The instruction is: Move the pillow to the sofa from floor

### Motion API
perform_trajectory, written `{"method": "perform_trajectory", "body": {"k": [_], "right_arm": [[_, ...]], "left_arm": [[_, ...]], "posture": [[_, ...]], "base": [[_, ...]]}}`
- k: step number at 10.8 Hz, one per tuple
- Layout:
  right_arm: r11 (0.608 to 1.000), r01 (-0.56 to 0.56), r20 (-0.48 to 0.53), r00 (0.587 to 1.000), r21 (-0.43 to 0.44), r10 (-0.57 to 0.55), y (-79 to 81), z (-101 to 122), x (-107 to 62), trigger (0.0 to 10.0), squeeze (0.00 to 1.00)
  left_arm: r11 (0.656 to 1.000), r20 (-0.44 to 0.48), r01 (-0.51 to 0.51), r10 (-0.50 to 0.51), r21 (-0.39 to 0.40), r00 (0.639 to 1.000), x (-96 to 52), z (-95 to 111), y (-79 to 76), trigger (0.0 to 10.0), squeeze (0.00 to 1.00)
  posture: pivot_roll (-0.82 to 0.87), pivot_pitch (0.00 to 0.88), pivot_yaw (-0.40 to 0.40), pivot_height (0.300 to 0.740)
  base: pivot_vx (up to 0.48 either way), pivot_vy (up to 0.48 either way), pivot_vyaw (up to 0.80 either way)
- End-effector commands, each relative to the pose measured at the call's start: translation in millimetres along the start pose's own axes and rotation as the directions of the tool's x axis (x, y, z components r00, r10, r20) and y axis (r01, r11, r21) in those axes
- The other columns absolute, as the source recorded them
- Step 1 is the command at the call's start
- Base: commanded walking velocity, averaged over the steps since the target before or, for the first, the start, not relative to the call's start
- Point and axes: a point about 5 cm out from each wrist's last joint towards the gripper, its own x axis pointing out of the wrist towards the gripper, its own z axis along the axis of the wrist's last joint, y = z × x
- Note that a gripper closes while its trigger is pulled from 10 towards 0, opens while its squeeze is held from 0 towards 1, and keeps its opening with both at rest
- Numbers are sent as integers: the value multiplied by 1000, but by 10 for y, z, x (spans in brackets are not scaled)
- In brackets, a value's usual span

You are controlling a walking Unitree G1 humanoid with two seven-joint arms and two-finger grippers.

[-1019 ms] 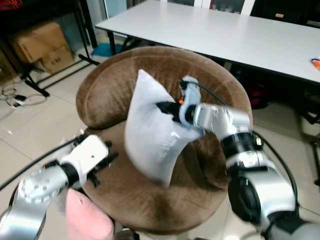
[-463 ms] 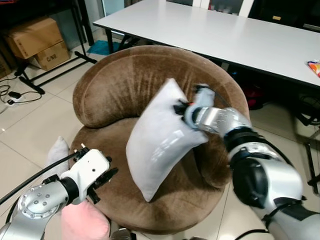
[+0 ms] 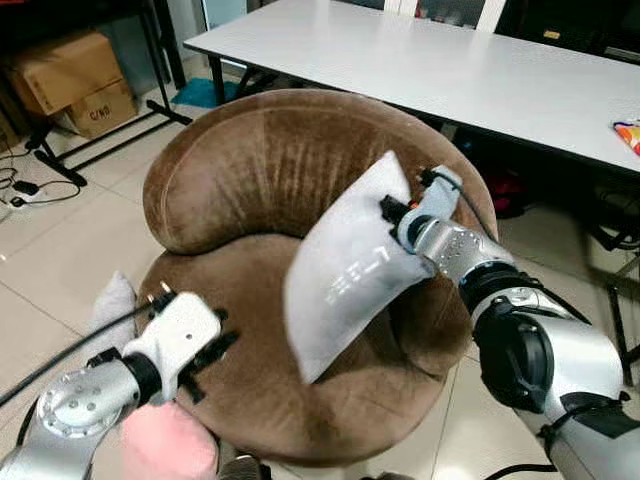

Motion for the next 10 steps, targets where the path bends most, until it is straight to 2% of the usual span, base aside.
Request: {"method": "perform_trajectory", "body": {"k": [1, 2, 3, 4, 6, 7, 8, 10], "right_arm": [[998, -20, 61, 998, -52, 23, 64, 168, -11, 0, 0], [995, -5, 44, 999, -101, 10, 50, 117, -3, 0, 0], [991, 33, 34, 999, -133, -29, 5, 70, 0, 7569, 0], [989, 61, 37, 998, -138, -57, -41, 47, -3, 10000, 0], [990, 36, 37, 999, -133, -31, -36, 38, -2, 10000, 0], [990, 34, 61, 998, -140, -26, -28, 84, -5, 10000, 1000], [988, 33, 147, 989, -152, -11, -24, 253, -30, 10000, 1000], [976, 62, 197, 980, -207, -20, -79, 369, -63, 10000, 1000]], "left_arm": [[1000, 49, -28, 28, -7, 998, -16, 99, 42, 10000, 0], [999, 61, -16, 18, -37, 998, -10, 120, 40, 10000, 0], [998, 61, 20, -17, -56, 998, -15, 110, 4, 10000, 0], [992, 81, 81, -73, -97, 994, -32, 128, -57, 10000, 0], [989, 95, 104, -94, -108, 991, -38, 155, -65, 10000, 0], [989, 95, 102, -92, -106, 991, -33, 157, -57, 10000, 0], [990, 95, 97, -88, -105, 992, -24, 164, -40, 10000, 0], [991, 98, 87, -77, -103, 992, -7, 174, -16, 10000, 0]], "posture": [[27, 37, -42, 740], [33, 34, -42, 740], [33, 34, -42, 740], [33, 32, -40, 740], [35, 28, -39, 740], [36, 26, -38, 740], [39, 19, -38, 740], [41, 9, -37, 740]], "base": [[0, 0, 0], [0, 0, 0], [0, 0, 0], [0, 0, 0], [0, 0, 0], [0, 0, 0], [0, 0, 0], [0, 0, 0]]}}
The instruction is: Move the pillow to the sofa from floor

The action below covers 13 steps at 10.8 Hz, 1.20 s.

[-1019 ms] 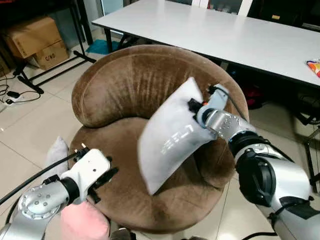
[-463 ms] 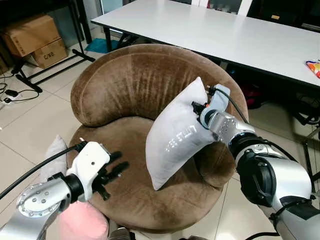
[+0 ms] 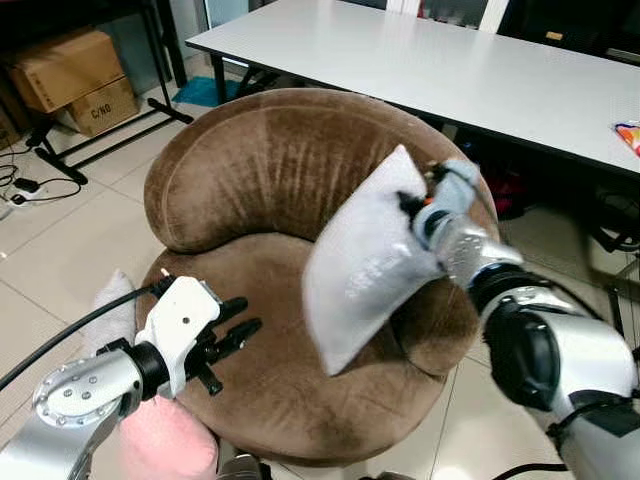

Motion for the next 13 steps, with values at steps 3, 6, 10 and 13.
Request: {"method": "perform_trajectory", "body": {"k": [3, 6, 10, 13], "right_arm": [[998, -27, 213, 976, -54, 38, -250, 446, -89, 10000, 0], [981, -28, 248, 966, -194, 77, -447, 457, -173, 10000, 0], [959, 16, 381, 920, -284, 98, -341, -106, -1002, 10000, 0], [947, 76, 230, 973, -313, -2, -260, -594, -1482, 10000, 0]], "left_arm": [[996, 59, -80, 81, -29, 995, 63, 64, 135, 10000, 0], [963, 28, -271, 271, -1, 962, 177, -58, 206, 10000, 0], [884, 65, -464, 467, -50, 882, 201, -142, 124, 10000, 0], [853, 96, -516, 522, -84, 848, 151, -135, 158, 10000, 0]], "posture": [[22, 0, -20, 740], [16, 0, -27, 740], [-40, 0, -1, 740], [-38, 0, 1, 740]], "base": [[0, 0, 0], [0, 0, 0], [0, 0, 0], [0, 0, 0]]}}
